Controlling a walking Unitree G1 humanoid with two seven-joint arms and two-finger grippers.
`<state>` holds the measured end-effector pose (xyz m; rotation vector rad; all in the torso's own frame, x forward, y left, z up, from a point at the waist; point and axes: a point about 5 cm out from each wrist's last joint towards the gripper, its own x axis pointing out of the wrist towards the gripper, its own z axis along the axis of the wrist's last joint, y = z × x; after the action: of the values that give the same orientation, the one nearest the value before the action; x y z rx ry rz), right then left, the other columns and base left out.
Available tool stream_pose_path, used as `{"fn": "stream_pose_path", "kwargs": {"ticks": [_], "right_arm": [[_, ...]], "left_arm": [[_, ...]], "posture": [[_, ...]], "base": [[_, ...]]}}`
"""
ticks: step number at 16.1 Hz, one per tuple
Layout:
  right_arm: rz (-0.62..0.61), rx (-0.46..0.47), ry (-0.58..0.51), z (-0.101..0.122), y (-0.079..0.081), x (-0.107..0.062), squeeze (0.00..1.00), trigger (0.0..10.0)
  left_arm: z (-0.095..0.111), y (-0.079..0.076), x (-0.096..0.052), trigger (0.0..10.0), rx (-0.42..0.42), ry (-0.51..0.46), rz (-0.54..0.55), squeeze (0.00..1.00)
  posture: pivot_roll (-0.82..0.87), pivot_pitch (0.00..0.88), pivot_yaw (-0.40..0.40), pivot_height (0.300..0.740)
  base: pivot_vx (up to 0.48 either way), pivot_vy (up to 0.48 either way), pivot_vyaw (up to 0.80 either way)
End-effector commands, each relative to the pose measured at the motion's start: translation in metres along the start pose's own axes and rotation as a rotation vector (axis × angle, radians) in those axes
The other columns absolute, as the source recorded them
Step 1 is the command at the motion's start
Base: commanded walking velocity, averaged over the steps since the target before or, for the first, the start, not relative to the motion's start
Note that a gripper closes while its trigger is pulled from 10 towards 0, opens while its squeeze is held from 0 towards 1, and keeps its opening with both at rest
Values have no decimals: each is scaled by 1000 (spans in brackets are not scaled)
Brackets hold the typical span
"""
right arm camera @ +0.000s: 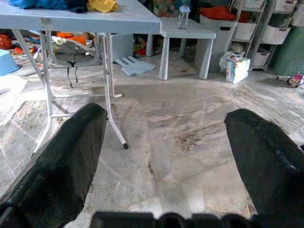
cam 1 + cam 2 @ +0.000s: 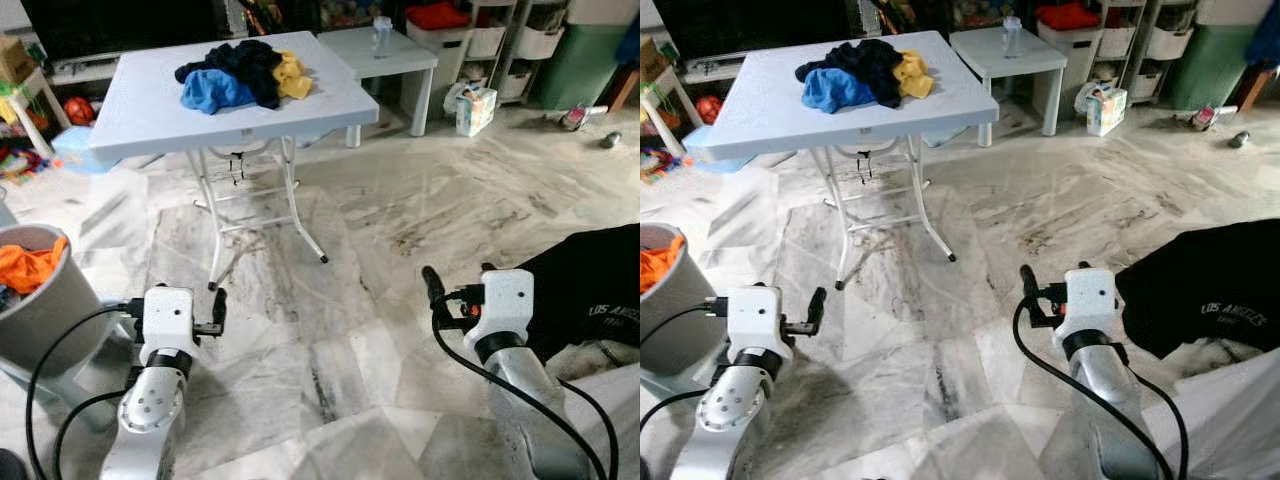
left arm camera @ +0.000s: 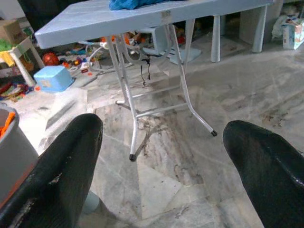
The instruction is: Hang hanger
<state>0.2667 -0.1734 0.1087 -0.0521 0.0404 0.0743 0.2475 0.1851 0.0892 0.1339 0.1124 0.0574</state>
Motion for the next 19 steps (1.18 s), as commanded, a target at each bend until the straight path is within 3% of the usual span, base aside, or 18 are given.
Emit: {"fn": "stream_pose_path", "kwargs": {"ticks": [1, 19], "right_arm": [[17, 0, -8, 3, 4, 2, 0, 10000], [26, 2, -4, 1, 7, 4, 0, 10000]], "left_arm": [[0, 4, 1, 10000, 5, 3, 9, 0], [-1, 1, 1, 10000, 17, 12, -10, 0]], "posture": [[-15, 35, -22, 740], [-8, 33, -22, 740]], "base": [[0, 0, 0], [0, 374, 0]]}}
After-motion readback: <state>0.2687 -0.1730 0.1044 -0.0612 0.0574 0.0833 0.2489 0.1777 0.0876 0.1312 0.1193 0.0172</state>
